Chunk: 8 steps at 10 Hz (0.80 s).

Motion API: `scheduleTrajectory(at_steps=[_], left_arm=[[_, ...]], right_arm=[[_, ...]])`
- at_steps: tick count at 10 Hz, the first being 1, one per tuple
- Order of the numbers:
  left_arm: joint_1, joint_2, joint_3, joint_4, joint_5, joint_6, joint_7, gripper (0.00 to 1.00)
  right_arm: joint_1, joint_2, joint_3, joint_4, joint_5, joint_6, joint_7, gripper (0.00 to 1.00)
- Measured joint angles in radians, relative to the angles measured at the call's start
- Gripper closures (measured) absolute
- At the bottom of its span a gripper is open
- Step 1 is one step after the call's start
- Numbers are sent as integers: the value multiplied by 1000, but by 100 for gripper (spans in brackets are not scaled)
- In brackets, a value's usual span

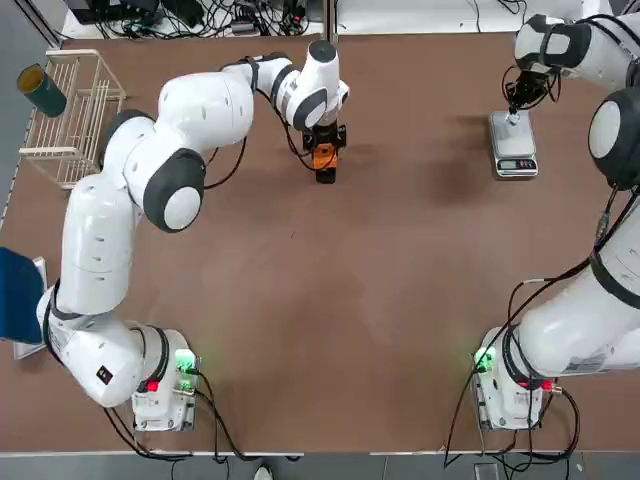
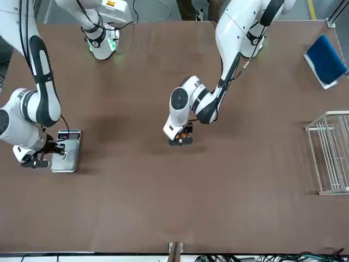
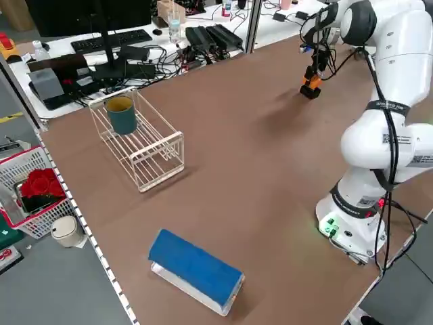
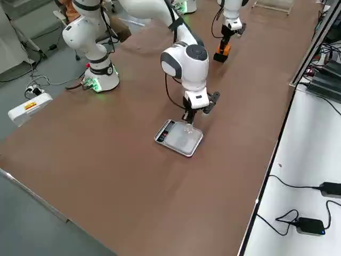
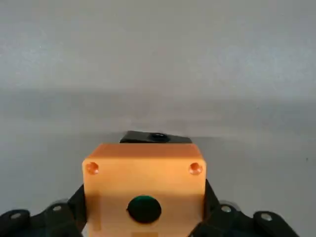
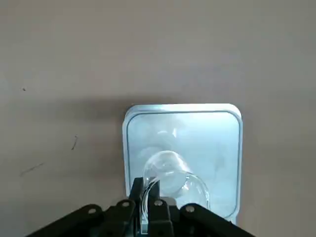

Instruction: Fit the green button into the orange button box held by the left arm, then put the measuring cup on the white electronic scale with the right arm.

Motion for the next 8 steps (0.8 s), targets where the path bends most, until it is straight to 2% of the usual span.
scheduleTrajectory(at_steps=[2, 5, 8], left_arm=[[0, 2, 0, 8, 0, 0, -1, 14], [0, 8, 0, 9, 0, 0, -1, 14], [0, 9, 0, 9, 0, 0, -1, 14]], right_arm=[[-1, 6, -18, -4, 0, 43, -31, 93], [0, 42, -20, -32, 0, 135, -33, 93], [0, 52, -20, -38, 0, 149, -33, 93]])
